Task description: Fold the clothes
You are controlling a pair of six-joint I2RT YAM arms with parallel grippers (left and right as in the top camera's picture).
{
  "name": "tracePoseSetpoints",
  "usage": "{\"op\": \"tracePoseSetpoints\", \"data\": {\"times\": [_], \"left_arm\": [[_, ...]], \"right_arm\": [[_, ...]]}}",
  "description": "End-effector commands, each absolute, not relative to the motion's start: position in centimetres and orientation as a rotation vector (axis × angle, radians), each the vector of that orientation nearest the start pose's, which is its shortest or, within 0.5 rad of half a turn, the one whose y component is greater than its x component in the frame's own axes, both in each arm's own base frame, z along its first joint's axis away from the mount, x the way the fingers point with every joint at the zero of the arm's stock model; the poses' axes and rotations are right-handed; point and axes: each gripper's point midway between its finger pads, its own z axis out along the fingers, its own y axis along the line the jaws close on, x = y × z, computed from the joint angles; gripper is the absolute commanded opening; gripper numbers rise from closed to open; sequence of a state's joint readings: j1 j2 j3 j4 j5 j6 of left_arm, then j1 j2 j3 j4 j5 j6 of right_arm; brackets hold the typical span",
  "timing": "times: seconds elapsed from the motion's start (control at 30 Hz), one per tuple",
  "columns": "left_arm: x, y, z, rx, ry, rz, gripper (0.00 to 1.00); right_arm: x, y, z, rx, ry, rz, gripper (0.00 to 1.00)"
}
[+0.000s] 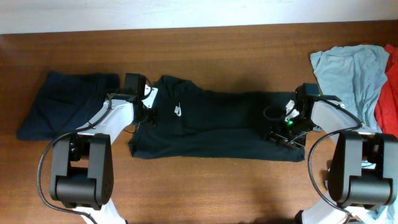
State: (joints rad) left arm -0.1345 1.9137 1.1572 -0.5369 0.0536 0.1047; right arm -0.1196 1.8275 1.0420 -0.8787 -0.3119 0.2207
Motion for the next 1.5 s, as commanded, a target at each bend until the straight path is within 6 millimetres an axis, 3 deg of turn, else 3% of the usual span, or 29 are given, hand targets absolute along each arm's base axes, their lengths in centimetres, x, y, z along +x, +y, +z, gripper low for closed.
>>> {"op": "tracePoseSetpoints", "data": {"times": [0.0,0.1,0.17,0.37,0.5,0.57,0.67,0.7,0.73,0.87,0.97,1.1,1.3,1.4,1.47], "left_arm": [[38.8,-3.6,-1.0,0.300,2.870,0.075,0.36],[39.5,-2.5,-0.8,0.222,2.850,0.078,0.36],[40.2,-2.3,-0.3,0.209,2.833,0.080,0.47],[41.3,-2.9,3.6,0.216,2.829,0.030,0.59],[40.1,-3.6,5.8,0.218,2.884,-0.035,0.62],[38.9,-4.1,6.1,0.216,2.925,-0.084,0.62],[37.8,-4.3,6.6,0.217,2.957,-0.110,0.62],[37.6,-4.6,7.2,0.220,2.949,-0.143,0.63],[37.6,-4.8,7.6,0.222,2.941,-0.158,0.63],[39.1,-7.7,11.9,0.258,2.798,-0.380,0.87],[41.4,-9.7,14.7,0.337,2.650,-0.478,0.79],[43.0,-11.7,13.8,0.431,2.597,-0.416,0.79],[45.5,-18.1,8.8,0.772,2.471,-0.373,0.79],[47.6,-18.5,6.8,0.783,2.438,-0.203,0.77],[48.2,-19.3,5.8,0.834,2.401,-0.183,0.72]], "right_arm": [[24.5,-1.2,-3.1,0.685,3.302,0.153,0.54],[24.5,-1.2,-3.1,0.685,3.303,0.153,0.54],[24.4,-1.2,-3.0,0.684,3.303,0.154,0.54],[24.2,-1.2,-3.0,0.681,3.317,0.154,0.55],[24.4,-0.4,-2.7,0.631,3.317,0.243,0.55],[25.6,0.8,-1.5,0.536,3.274,0.384,0.55],[28.4,2.1,2.2,0.427,3.126,0.531,0.55],[29.7,2.1,4.8,0.391,3.043,0.535,0.56],[30.3,2.0,6.0,0.374,3.004,0.528,0.58],[33.2,1.7,13.9,0.280,2.759,0.485,0.68],[34.5,1.5,18.8,0.226,2.607,0.459,0.73],[35.0,1.4,20.3,0.213,2.567,0.452,0.75],[34.2,1.5,19.8,0.226,2.606,0.458,0.75],[33.4,1.6,19.4,0.239,2.644,0.464,0.75],[33.0,1.7,19.2,0.245,2.662,0.467,0.74]]}}
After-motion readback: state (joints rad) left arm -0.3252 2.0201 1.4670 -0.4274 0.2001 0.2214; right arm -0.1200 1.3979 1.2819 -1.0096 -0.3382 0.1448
